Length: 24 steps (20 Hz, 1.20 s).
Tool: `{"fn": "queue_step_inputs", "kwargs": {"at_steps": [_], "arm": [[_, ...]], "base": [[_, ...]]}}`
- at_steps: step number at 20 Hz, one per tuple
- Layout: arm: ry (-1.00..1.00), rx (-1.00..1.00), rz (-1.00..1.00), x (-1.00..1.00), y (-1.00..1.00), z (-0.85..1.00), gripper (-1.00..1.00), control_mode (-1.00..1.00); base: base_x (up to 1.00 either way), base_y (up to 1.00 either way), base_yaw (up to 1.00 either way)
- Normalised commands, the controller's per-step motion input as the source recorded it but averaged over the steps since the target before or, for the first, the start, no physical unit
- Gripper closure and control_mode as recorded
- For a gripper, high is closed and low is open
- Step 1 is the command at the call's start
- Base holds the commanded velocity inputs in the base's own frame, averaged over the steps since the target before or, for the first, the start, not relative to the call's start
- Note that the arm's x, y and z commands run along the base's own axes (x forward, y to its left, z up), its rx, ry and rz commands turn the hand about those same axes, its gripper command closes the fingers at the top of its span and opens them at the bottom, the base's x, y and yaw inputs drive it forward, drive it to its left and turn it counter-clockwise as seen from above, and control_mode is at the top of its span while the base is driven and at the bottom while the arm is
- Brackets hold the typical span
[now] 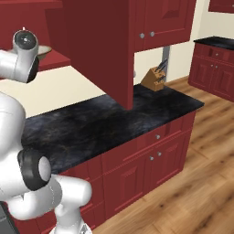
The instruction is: Pick the mug and place it in the sink. Pick the bowl and place it in the open cabinet and then close the cabinet.
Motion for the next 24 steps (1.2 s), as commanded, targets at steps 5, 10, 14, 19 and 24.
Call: {"fn": "queue_step_inputs", "kwargs": {"at_steps": [5,10,14,19,24], "arm": [[-0.09,0.01,0.0,-0.98,-0.56,0.0,-1.0,-1.0],[-0.03,0.06,0.0,-0.91,-0.52,0.0,-1.0,-1.0],[-0.03,0.02,0.0,-0.91,-0.37,0.03,-1.0,-1.0],[0.0,0.01,0.0,-0.91,-0.46,0.32,-1.0,-1.0],[0.0,0.0,0.0,-0.99,-0.55,0.28,-1.0,-1.0]], "base": [[0.0,0.0,0.0],[0.0,0.0,0.0],[0.0,0.0,0.0],[0.0,0.0,0.0],[0.0,0.0,0.0]]}}
